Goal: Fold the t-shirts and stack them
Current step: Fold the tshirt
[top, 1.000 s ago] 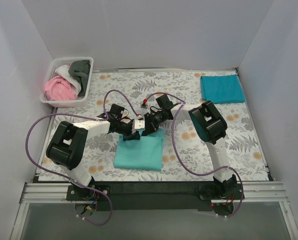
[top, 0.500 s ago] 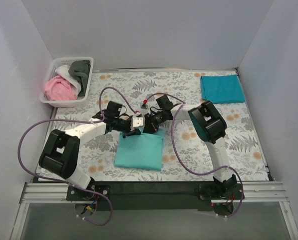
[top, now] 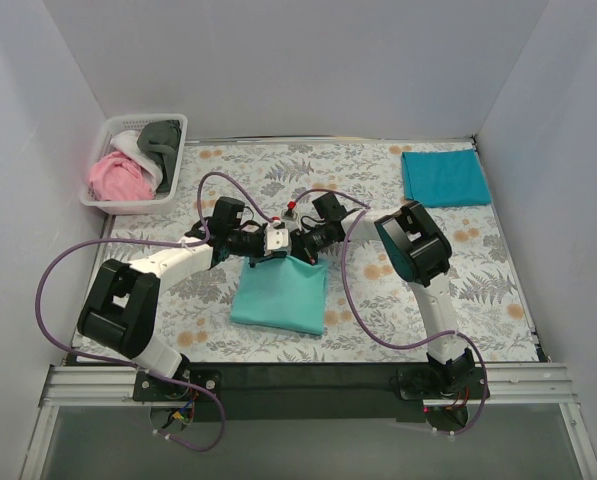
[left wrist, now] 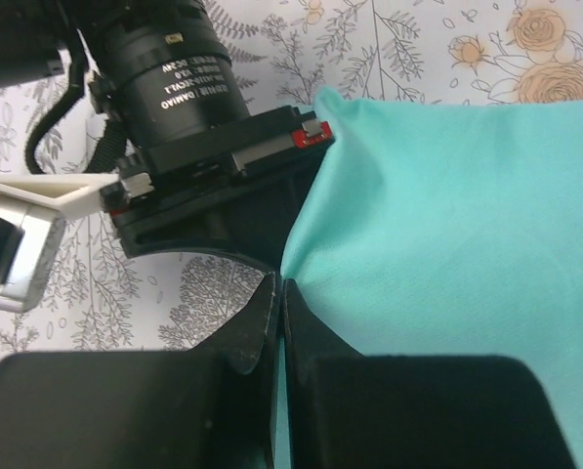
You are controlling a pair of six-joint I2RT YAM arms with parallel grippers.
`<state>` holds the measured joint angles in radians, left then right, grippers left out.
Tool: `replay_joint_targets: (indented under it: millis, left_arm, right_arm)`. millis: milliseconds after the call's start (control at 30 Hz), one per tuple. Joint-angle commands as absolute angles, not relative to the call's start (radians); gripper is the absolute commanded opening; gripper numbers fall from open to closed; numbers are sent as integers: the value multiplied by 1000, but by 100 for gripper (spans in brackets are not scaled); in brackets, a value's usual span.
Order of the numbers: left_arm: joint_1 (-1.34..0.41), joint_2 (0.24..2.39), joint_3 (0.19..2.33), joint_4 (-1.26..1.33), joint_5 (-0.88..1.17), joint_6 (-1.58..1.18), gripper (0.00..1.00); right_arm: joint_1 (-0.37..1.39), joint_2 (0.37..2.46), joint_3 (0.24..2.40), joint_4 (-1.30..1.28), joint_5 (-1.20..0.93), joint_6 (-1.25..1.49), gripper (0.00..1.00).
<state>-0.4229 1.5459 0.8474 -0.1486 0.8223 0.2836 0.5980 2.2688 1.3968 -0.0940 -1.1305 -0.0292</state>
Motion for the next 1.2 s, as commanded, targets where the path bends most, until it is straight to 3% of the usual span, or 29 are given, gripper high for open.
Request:
replay_joint_targets:
  millis: [0, 300, 533, 767, 1167]
  left_arm:
    - [-425, 1497, 847, -61, 822, 282, 0]
    - [-411, 1491, 813, -6, 813, 291, 0]
    - [-410, 1467, 770, -6, 850, 330, 0]
    - [-410, 1465, 759, -17, 854, 344, 0]
    - [-410, 1465, 769, 26, 853, 342, 0]
  right_arm:
    - [603, 2290, 1396, -92, -1152, -48, 6]
    - [592, 2278, 1433, -116, -1175, -37, 8]
    - [525, 2217, 1586, -279, -1109, -83, 19]
    - [506, 2227, 1643, -370, -1026, -150, 17]
    - [532, 2388, 1626, -388, -1118, -172, 10]
